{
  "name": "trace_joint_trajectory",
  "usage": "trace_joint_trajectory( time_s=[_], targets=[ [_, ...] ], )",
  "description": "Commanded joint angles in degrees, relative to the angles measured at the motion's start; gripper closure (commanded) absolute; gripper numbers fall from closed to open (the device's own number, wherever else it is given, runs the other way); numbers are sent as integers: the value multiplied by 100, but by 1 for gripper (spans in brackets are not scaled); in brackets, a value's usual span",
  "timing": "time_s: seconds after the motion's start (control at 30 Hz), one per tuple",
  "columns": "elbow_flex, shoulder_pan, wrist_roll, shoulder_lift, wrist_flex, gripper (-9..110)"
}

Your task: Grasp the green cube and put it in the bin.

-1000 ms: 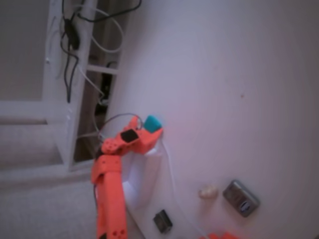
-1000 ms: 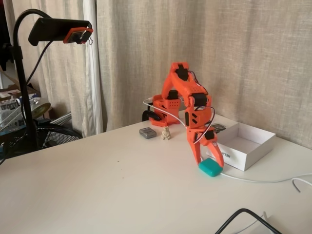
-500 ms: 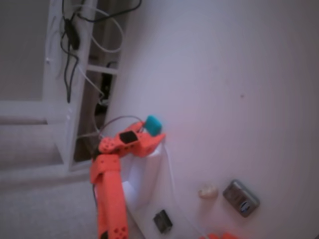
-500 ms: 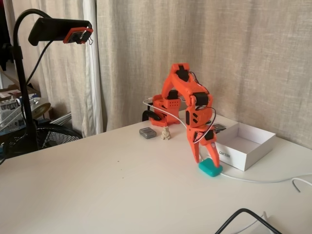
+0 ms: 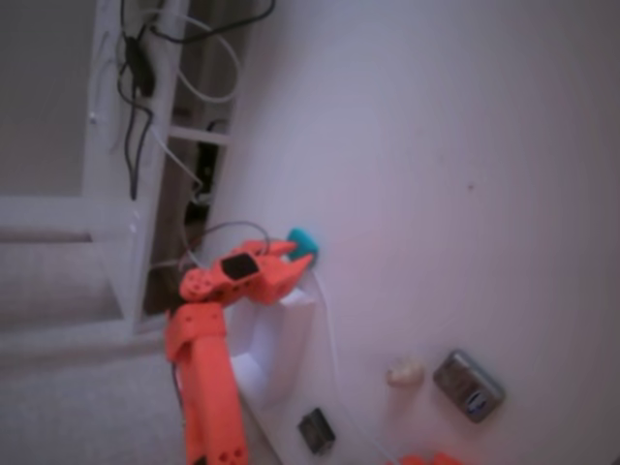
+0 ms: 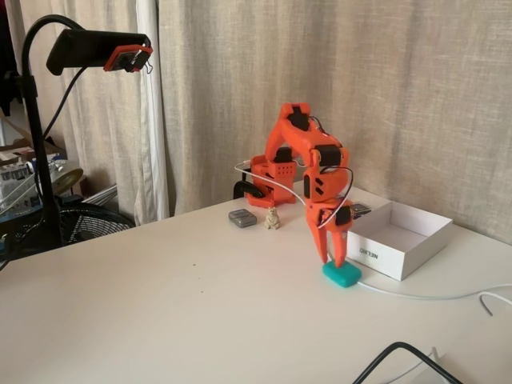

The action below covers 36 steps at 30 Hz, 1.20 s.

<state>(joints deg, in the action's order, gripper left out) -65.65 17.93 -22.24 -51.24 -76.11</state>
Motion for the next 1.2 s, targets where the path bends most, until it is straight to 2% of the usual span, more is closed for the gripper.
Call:
trace_joint_trajectory(
  time_s=[0.0, 0.2, 0.33, 0.47, 0.6, 0.63, 0.7, 0.8, 0.87, 0.93, 1.0, 1.17],
  targets=[
    [-53, 26, -53, 299, -246, 95],
    [-53, 18, -79, 272, -229, 104],
    [-88, 62, -79, 176, -62, 104],
    [-185, 211, -62, -149, 132, 71],
    [-334, 246, -229, -501, 343, 68],
    [-369, 255, -237, -545, 387, 71],
    [-387, 246, -299, -562, 562, 83],
    [-325, 220, -316, -571, 1116, 110],
    [-193, 193, -316, -606, 1389, 110],
    [-79, 185, -316, -668, 1573, 101],
    [26, 185, -387, -747, 1731, 85],
    [149, 88, -668, -1037, 2391, 70]
  ],
)
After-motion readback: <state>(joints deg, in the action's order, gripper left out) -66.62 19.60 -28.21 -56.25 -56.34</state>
